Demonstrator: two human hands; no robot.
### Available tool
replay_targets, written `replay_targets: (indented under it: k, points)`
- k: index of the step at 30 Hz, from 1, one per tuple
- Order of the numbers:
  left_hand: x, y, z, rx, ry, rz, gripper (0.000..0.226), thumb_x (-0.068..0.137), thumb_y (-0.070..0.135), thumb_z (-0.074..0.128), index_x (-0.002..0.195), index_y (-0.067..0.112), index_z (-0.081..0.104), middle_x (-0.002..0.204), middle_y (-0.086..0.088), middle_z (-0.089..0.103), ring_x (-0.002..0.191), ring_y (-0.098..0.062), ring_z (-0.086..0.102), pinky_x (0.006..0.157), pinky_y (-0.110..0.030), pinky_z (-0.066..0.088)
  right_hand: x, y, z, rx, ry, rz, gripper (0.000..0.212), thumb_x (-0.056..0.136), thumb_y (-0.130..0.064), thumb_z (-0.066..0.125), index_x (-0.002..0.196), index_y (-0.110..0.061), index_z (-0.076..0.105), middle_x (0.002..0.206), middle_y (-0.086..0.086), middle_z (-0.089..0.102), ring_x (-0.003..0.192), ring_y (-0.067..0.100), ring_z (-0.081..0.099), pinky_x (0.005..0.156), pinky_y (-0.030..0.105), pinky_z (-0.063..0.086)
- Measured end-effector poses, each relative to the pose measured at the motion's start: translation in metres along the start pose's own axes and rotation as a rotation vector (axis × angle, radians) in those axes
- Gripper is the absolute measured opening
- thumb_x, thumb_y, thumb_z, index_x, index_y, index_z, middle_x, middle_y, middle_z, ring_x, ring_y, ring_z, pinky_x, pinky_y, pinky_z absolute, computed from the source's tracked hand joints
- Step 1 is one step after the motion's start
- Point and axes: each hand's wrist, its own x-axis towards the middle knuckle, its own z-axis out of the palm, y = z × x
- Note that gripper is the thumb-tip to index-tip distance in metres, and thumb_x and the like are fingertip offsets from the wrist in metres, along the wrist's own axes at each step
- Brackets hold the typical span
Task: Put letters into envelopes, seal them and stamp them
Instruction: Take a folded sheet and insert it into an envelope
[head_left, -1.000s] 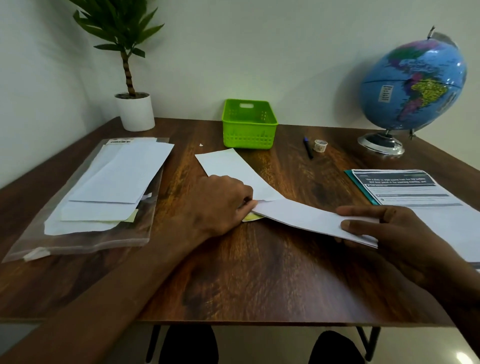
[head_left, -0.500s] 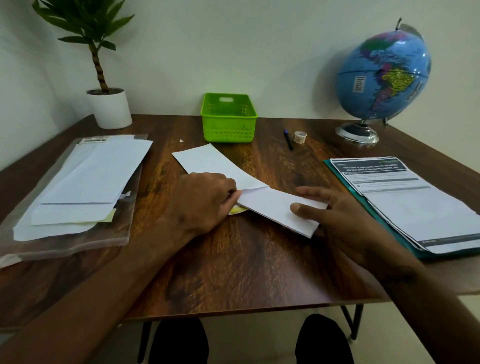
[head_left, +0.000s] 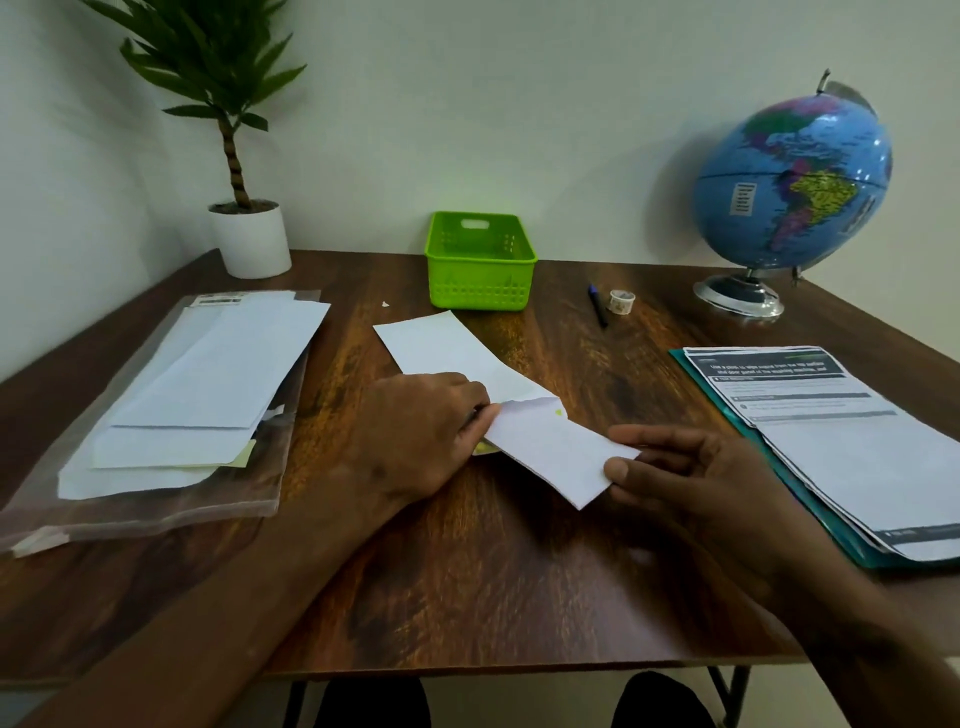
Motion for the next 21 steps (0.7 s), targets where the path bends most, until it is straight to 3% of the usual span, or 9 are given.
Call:
replay_targets:
  k: [2,6,10,13,16,18,21]
  points:
    - [0.0,0.001,-0.002,-0.003,0.016,-0.008,0.029,0.097,0.047,0.056,0.095,0.027,0.077,0.088,0.007,0.077,0.071,-0.013,0.068,0.056,-0.02,0.04,0.003,-0.003,0.012,-0.022,0.035,-0.041,0.052,0.056,-0.026,0.093,0.106,-0.019,0.081,0.1,0.012,0.081,0.091,0.028,0.08,0.069,0.028,0.064]
    - [0.0,0.004,-0.005,-0.039,0.01,-0.011,0.029,0.097,0.047,0.056,0.098,0.027,0.078,0.093,0.007,0.078,0.074,-0.012,0.07,0.06,-0.022,0.05,0.009,-0.003,0.033,-0.096,0.146,-0.095,0.029,0.074,-0.016,0.09,0.1,-0.022,0.079,0.094,0.007,0.081,0.083,0.024,0.081,0.067,0.031,0.065]
    - [0.0,0.007,-0.009,-0.058,-0.001,-0.01,0.031,0.097,0.047,0.056,0.099,0.026,0.078,0.095,0.006,0.078,0.074,-0.012,0.07,0.063,-0.024,0.056,0.018,-0.006,0.055,-0.204,0.218,-0.073,0.027,0.078,-0.014,0.088,0.1,-0.016,0.073,0.093,0.006,0.078,0.072,0.018,0.08,0.058,0.025,0.062]
    - [0.0,0.012,-0.01,-0.047,-0.003,-0.003,0.035,0.098,0.05,0.052,0.098,0.026,0.077,0.094,0.006,0.078,0.073,-0.012,0.069,0.062,-0.028,0.057,0.026,-0.01,0.068,-0.321,0.244,-0.088,0.022,0.082,-0.012,0.085,0.098,-0.014,0.071,0.094,0.008,0.075,0.068,0.015,0.078,0.061,0.027,0.064]
    - [0.0,0.014,-0.01,-0.047,-0.006,0.005,0.037,0.098,0.051,0.052,0.099,0.025,0.077,0.094,0.005,0.078,0.073,-0.012,0.07,0.063,-0.021,0.052,0.03,-0.012,0.078,-0.383,0.278,-0.129,0.017,0.084,-0.014,0.084,0.097,-0.014,0.073,0.092,0.007,0.075,0.066,0.011,0.077,0.061,0.025,0.063]
    - [-0.001,0.013,-0.009,-0.049,-0.013,-0.001,0.038,0.099,0.052,0.05,0.1,0.025,0.077,0.095,0.005,0.078,0.075,-0.013,0.07,0.064,-0.021,0.05,0.03,-0.011,0.079,-0.364,0.263,-0.119,0.013,0.086,-0.013,0.081,0.099,-0.014,0.077,0.095,0.004,0.076,0.067,0.006,0.076,0.057,0.017,0.059]
    - [-0.002,0.01,-0.01,-0.054,0.003,-0.017,0.036,0.099,0.049,0.051,0.099,0.024,0.077,0.095,0.004,0.078,0.075,-0.013,0.07,0.066,-0.023,0.053,0.03,-0.011,0.079,-0.303,0.214,-0.076,0.017,0.088,-0.008,0.078,0.104,-0.014,0.078,0.104,0.002,0.074,0.071,0.006,0.077,0.057,0.015,0.059]
